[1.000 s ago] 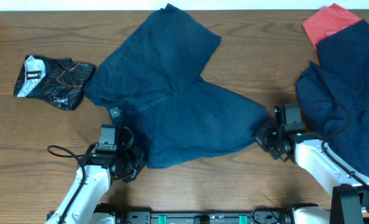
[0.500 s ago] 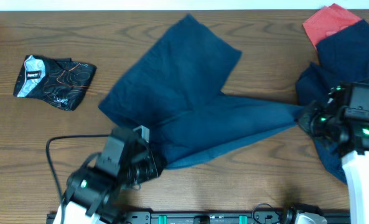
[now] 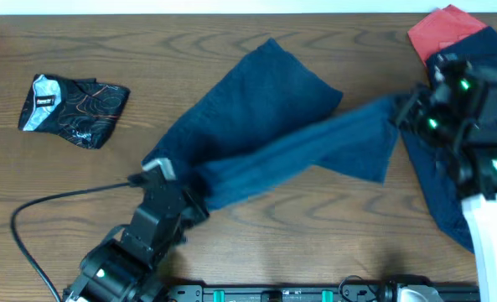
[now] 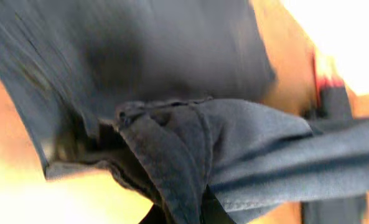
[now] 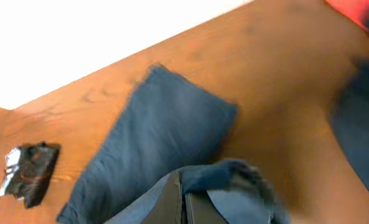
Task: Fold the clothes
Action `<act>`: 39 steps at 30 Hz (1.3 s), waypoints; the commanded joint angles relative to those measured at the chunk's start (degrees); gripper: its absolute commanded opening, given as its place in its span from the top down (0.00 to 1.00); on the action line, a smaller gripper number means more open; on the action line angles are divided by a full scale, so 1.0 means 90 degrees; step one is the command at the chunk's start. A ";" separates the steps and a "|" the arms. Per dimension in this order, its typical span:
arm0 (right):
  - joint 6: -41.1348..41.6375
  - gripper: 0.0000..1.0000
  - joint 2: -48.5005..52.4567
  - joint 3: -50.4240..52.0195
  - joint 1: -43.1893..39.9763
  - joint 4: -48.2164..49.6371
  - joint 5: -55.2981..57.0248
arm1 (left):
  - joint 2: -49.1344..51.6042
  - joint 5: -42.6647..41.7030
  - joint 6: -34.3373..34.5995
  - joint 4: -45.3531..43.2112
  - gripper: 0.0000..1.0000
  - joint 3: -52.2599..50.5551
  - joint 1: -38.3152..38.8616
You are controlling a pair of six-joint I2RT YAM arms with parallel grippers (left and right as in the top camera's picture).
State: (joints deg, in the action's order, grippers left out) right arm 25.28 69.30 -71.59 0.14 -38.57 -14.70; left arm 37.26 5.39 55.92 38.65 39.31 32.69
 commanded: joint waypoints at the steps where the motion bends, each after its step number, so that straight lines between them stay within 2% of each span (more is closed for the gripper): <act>1: -0.0328 0.99 0.0617 -0.0432 0.0299 0.0954 0.0872 | 0.0362 0.2280 0.0206 -0.0136 0.94 0.0022 -0.0464; 9: -0.0529 0.99 0.2518 -0.0619 0.1224 0.3563 0.0928 | 0.2159 0.2327 0.0204 -0.1508 0.94 0.0022 -0.2021; 14: -0.0532 0.99 0.3815 -0.0636 0.1664 0.5202 0.0959 | 0.3589 0.2305 0.0202 -0.3113 0.94 0.0022 -0.2856; 17: -0.0508 0.98 0.4580 -0.0746 0.1860 0.5819 0.0969 | 0.4493 0.2288 0.0160 -0.4252 0.94 0.0022 -0.3152; 18: -0.0505 0.87 0.4813 -0.0818 0.1916 0.5863 0.0967 | 0.4796 0.2288 0.0102 -0.4605 0.92 0.0022 -0.3225; 19: -0.0505 0.59 0.5017 -0.0906 0.1965 0.5843 0.0964 | 0.5034 0.2285 0.0032 -0.4884 0.83 0.0022 -0.3286; 20: -0.0508 0.26 0.5163 -0.0959 0.1994 0.5807 0.0959 | 0.5304 0.2232 -0.0034 -0.5202 0.67 0.0024 -0.3354; 21: -0.0510 0.01 0.5253 -0.0986 0.2013 0.5753 0.0959 | 0.5498 0.2113 -0.0141 -0.5457 0.53 0.0024 -0.3427; 22: -0.0549 0.01 0.5292 -0.0993 0.2016 0.5629 0.0964 | 0.5659 0.1926 -0.0333 -0.5707 0.38 0.0024 -0.3512; 24: -0.0680 0.01 0.5251 -0.0993 0.1982 0.5270 0.0974 | 0.5809 0.1467 -0.0755 -0.6054 0.15 0.0032 -0.3708; 25: -0.0680 0.01 0.5192 -0.0996 0.1948 0.5056 0.0993 | 0.5809 0.1243 -0.0950 -0.6147 0.05 0.0044 -0.3820; 26: -0.0687 0.01 0.5119 -0.0996 0.1892 0.4750 0.1049 | 0.5768 0.1047 -0.1120 -0.6193 0.02 0.0068 -0.3927; 31: -0.0670 0.01 0.4702 -0.0996 0.1566 0.2455 0.1110 | 0.5212 -0.0155 -0.2166 -0.6008 0.02 0.0250 -0.4347; 36: -0.0665 0.01 0.4840 -0.0984 0.1443 0.0763 0.0828 | 0.4789 -0.1003 -0.2239 -0.4928 0.02 0.0250 -0.4250; 39: -0.0525 0.01 0.5042 -0.0984 0.1469 0.0483 0.0568 | 0.4874 -0.1052 -0.2239 -0.4199 0.02 0.0248 -0.4087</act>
State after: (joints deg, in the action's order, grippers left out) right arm 19.94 113.32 -79.96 13.06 -33.39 -6.96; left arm 80.20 0.32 38.13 -2.59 41.12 -5.45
